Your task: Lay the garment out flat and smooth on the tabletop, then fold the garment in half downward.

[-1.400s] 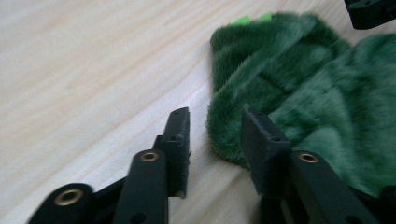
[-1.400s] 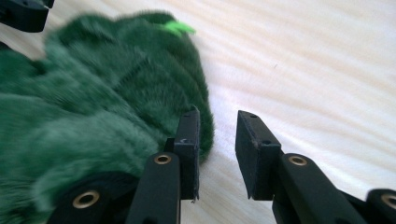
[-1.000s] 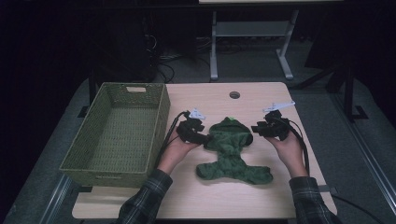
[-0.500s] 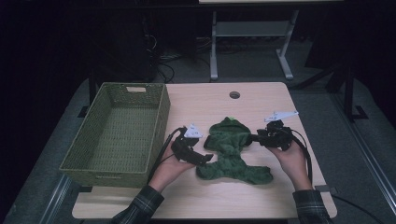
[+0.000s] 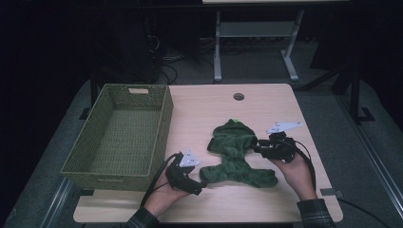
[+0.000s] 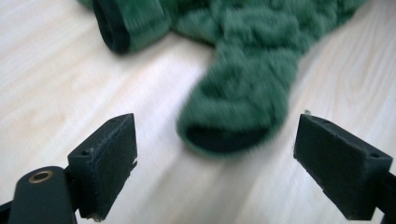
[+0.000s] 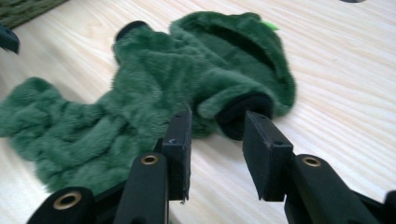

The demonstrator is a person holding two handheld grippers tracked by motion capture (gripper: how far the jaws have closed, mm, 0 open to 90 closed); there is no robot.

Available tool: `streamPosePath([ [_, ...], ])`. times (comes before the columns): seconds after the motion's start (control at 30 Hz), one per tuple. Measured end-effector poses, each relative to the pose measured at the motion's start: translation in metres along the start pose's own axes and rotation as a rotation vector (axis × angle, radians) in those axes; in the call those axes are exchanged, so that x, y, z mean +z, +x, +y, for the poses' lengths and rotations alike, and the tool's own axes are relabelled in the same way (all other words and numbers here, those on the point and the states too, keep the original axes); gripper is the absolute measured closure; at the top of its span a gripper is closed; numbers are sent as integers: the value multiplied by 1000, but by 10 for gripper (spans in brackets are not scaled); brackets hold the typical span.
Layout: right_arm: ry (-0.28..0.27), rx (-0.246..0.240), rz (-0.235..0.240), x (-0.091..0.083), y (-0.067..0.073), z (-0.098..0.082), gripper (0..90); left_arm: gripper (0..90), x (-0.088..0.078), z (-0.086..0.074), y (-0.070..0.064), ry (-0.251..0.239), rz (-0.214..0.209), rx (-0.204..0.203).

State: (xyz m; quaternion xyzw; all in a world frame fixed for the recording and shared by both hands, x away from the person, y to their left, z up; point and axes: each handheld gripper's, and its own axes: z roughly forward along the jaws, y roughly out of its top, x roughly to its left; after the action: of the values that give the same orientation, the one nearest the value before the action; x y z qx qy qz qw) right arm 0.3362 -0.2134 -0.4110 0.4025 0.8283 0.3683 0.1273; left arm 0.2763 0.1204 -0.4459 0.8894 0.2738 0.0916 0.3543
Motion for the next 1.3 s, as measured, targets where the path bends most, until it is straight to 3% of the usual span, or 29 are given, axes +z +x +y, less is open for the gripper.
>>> streamPosePath([
  [0.37,2,-7,65,5,24,1,627,128,6,-26,-8,62,29,7],
  [0.7,5,-42,143,12,56,7,656,128,7,-39,-8,-54,10,31],
  [1.03,22,-118,214,29,93,15,695,129,5,-40,-7,-48,11,36],
  [1.3,38,-184,268,46,124,24,796,129,5,-41,-8,-53,12,34],
])
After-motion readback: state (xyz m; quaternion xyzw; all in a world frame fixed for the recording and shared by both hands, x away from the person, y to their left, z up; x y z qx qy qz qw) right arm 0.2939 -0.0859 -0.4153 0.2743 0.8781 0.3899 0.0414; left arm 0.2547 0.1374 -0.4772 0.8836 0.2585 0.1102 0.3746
